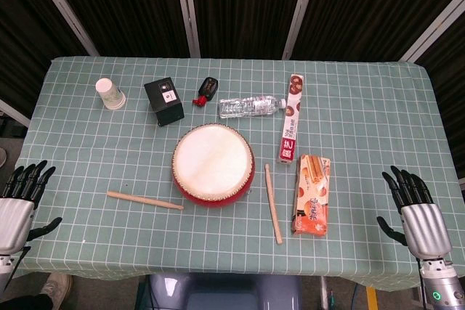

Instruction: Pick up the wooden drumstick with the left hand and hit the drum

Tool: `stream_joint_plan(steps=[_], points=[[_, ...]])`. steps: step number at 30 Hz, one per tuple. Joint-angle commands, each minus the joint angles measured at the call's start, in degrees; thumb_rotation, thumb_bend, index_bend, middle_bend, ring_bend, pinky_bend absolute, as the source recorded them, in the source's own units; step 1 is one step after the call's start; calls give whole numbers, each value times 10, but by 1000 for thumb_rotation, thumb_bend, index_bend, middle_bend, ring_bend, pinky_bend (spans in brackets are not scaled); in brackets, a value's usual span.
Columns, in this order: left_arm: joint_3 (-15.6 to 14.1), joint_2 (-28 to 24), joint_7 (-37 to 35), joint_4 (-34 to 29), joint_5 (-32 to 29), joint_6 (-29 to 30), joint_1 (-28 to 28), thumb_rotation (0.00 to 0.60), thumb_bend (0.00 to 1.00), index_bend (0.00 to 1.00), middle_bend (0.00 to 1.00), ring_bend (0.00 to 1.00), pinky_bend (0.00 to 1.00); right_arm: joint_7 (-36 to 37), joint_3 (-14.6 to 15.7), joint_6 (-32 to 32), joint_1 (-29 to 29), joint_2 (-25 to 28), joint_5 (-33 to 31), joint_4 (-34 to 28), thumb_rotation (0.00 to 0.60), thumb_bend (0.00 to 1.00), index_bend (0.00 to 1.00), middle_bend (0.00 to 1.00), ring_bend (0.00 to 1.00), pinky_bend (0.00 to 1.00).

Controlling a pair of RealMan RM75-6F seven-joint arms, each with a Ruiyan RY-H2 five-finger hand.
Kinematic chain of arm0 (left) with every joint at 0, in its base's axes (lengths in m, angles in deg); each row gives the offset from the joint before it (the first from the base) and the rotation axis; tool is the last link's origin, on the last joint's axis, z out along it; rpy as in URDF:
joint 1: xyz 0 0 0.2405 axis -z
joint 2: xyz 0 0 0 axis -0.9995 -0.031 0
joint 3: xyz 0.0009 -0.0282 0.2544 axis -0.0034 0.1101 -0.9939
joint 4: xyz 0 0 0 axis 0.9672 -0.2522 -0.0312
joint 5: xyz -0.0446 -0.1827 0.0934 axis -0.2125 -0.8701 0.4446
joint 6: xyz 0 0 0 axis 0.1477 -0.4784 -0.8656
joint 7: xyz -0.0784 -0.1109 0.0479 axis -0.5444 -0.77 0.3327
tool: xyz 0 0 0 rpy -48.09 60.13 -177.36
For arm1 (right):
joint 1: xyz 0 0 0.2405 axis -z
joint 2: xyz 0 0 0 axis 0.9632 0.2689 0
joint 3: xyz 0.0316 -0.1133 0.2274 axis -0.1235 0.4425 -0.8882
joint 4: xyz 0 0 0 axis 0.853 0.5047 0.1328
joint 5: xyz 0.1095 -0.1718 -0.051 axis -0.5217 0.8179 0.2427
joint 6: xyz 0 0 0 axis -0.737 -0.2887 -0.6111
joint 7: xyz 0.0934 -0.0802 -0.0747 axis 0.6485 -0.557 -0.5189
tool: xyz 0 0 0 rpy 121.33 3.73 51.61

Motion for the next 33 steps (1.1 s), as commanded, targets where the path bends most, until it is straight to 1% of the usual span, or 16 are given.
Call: stream_joint_plan(steps=[1, 15, 33], points=[[0, 0, 0, -1, -2, -1, 0, 600, 0, 0, 0, 0, 0, 0, 0, 1, 0, 0, -2, 0, 600, 284, 0, 0, 0, 99], [0, -4, 4, -10, -5, -5, 0, 600, 0, 0, 0, 0, 0, -6, 1, 6, 0, 2, -5, -7, 600, 283, 0, 0, 0, 99], [-8, -10, 29, -27, -8, -48, 16, 600, 0, 0, 0, 0, 0, -2, 1, 4, 2, 3, -5, -4, 600, 283, 0, 0, 0, 99]])
